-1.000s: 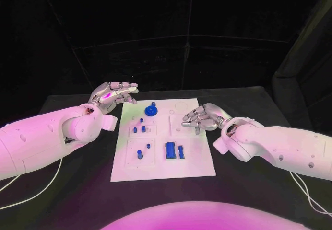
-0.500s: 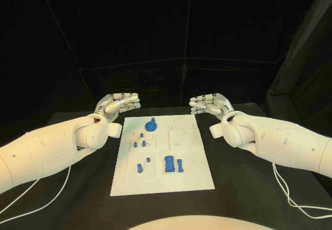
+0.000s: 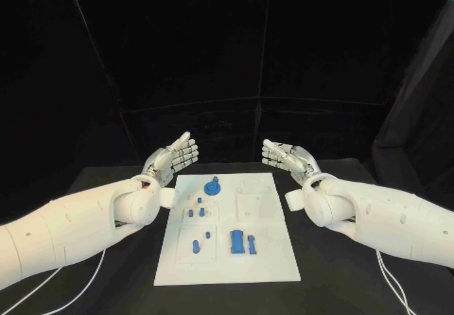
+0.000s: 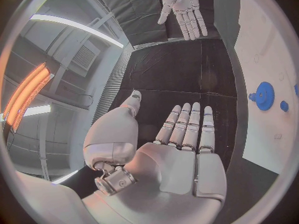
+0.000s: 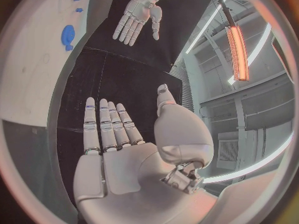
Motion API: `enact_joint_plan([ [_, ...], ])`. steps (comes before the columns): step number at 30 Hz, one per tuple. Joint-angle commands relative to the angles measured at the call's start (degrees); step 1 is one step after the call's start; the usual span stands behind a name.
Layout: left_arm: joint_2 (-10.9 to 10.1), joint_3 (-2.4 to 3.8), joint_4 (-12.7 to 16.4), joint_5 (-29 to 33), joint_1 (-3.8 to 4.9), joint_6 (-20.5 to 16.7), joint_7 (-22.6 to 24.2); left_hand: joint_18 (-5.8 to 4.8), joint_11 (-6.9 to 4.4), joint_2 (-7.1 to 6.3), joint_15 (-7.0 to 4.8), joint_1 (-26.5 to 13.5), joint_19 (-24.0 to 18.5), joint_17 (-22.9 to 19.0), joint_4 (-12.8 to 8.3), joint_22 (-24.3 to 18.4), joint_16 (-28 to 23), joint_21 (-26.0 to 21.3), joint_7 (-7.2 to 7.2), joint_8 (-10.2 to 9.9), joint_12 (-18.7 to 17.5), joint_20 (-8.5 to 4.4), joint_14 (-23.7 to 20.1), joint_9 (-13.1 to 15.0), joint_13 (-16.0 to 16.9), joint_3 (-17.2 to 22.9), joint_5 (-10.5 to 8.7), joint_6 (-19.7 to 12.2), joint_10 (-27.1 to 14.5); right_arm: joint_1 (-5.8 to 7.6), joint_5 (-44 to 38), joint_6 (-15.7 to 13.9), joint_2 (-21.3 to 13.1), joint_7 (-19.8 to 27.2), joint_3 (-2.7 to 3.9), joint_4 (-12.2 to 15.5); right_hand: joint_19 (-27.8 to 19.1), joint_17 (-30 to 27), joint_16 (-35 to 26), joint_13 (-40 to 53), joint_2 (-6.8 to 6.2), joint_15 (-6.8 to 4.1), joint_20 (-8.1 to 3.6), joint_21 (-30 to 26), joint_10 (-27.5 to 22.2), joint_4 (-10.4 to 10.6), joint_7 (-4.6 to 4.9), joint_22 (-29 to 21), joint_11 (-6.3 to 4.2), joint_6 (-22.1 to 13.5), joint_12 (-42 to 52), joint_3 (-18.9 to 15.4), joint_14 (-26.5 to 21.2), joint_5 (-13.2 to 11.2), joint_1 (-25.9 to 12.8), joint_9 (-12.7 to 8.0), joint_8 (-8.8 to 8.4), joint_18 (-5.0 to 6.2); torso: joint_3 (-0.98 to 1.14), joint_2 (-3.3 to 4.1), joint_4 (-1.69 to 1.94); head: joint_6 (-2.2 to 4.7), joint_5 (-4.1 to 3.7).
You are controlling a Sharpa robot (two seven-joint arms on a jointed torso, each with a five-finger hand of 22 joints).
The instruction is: Assemble the parts on the task board
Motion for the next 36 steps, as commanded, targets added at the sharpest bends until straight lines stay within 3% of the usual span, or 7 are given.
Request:
enact_joint_plan([
  [1, -0.68, 0.81, 3.45, -1.87, -0.73, -10.14, 1.95, -1.99, -5.72, 0.16, -4.42, -13.05, -7.47, -2.23, 0.52, -3.40, -2.98, -1.65, -5.80, -0.84, -3.07, -2.84, -9.04, -0.40, -0.38, -2.48, -0.44, -10.00, -10.44, -0.07, 6.47, -9.70, -0.90, 3.73, 0.19, 4.22, -10.82, -4.25, -1.29, -2.06, -0.52, -1.18, -2.26, -2.08, -10.95, 0.02, -2.01, -1.42, -3.93, -10.08, -0.65, 1.97, -11.52, -5.74, -14.97, -5.01, -0.56, -2.35, 0.34, 0.02, 0.49, 2.33, 0.84],
  [4, -1.45, 1.79, 7.03, -2.65, -1.65, -15.47, 2.64, -2.00, -5.72, 0.16, -4.42, -16.18, -9.25, -2.23, 0.52, -4.22, -3.74, -1.65, -5.80, -0.84, -3.07, -3.54, -11.21, -0.40, -0.38, -3.08, -0.44, -12.40, -12.93, -0.23, 8.75, -13.18, -1.70, 4.85, 0.33, 7.49, -13.41, -4.25, -1.29, -2.55, -0.52, -1.18, -2.81, -2.60, -13.56, 0.02, -6.42, -1.42, -3.93, -12.51, -0.65, 6.25, -14.28, -5.74, -18.56, -5.01, -0.56, -2.58, 0.44, 0.02, 0.64, 3.34, 1.19],
  [6, -2.03, 2.53, 9.75, -3.25, -2.35, -19.52, 3.16, -6.63, -5.72, 0.16, -4.42, -18.61, -10.64, -2.23, 0.52, -4.85, -4.27, -1.65, -5.80, -0.84, -3.07, -4.06, -12.88, -0.40, -0.38, -3.48, -0.44, -14.27, -14.89, -0.32, 10.18, -15.35, -2.20, 5.54, 0.42, 9.53, -15.00, -4.25, -1.29, -6.58, -0.52, -1.18, -3.14, -6.66, -15.16, 0.02, -6.42, -1.42, -3.93, -13.96, -0.65, 6.25, -15.97, -5.74, -20.73, -5.01, -0.56, -2.69, 0.48, 0.02, 0.69, 3.74, 1.33],
  [7, -2.21, 2.76, 10.60, -3.43, -2.56, -20.78, 3.32, -2.62, -5.72, 0.16, -4.42, -19.27, -11.03, -2.23, 0.52, -5.03, -4.41, -1.65, -5.80, -0.84, -3.07, -4.19, -13.34, -0.40, -0.38, -3.62, -0.44, -14.77, -15.43, -0.35, 10.57, -15.95, -2.34, 5.73, 0.45, 10.09, -16.23, -4.25, -1.29, -6.58, -0.52, -1.18, -7.23, -6.66, -16.45, 0.02, -6.42, -1.42, -3.93, -15.13, -0.65, 6.25, -17.29, -5.74, -22.45, -5.01, -0.56, -3.21, 0.50, 0.02, 0.71, 3.88, 1.37],
  [8, -2.40, 3.00, 11.48, -3.62, -2.79, -22.09, 3.48, -6.63, -5.72, 0.16, -4.42, -20.11, -11.51, -2.23, 0.52, -5.25, -4.66, -1.65, -5.80, -0.84, -3.07, -4.39, -13.90, -0.40, -0.38, -7.77, -0.44, -15.42, -16.10, -0.37, 10.94, -16.52, -2.47, 5.91, 0.47, 10.63, -16.88, -4.25, -1.29, -6.58, -0.52, -1.18, -7.23, -6.66, -17.13, 0.02, -6.42, -1.42, -3.93, -15.76, -0.65, 6.25, -18.00, -5.74, -23.39, -5.01, -0.56, -3.21, 0.50, 0.02, 0.72, 3.92, 1.38],
  [10, -2.80, 3.49, 13.30, -4.02, -3.26, -24.81, 3.83, -6.63, -5.72, 0.16, -4.42, -21.73, -12.45, -2.23, 0.52, -5.66, -5.02, -1.65, -5.80, -0.84, -3.07, -4.73, -15.06, -0.40, -0.38, -7.77, -0.44, -16.67, -17.41, -0.41, 11.45, -17.28, -2.65, 6.16, 0.50, 11.35, -18.26, -4.25, -1.29, -6.58, -0.52, -1.18, -7.23, -6.66, -18.50, 0.02, -6.42, -1.42, -3.93, -17.03, -0.65, 6.25, -19.47, -5.74, -25.27, -5.01, -0.56, -7.22, 0.50, 0.02, 0.72, 3.92, 1.38],
  [36, -3.38, 4.23, 16.02, -4.62, -3.96, -28.85, 4.35, -6.63, -5.72, 0.16, -4.42, -34.40, -23.43, -2.23, 0.52, -10.68, -9.44, -1.65, -5.80, -0.84, -3.07, -8.91, -23.62, -0.40, -0.38, -7.77, -0.44, -26.31, -27.54, -0.42, 11.66, -17.61, -2.72, 6.27, 0.52, 11.66, -28.80, -4.25, -1.29, -6.58, -0.52, -1.18, -7.23, -6.66, -29.18, 0.02, -6.42, -1.42, -3.93, -26.83, -0.65, 6.25, -30.76, -5.74, -39.97, -5.01, -0.56, -7.22, 0.50, 0.02, 0.72, 3.92, 1.38],
])
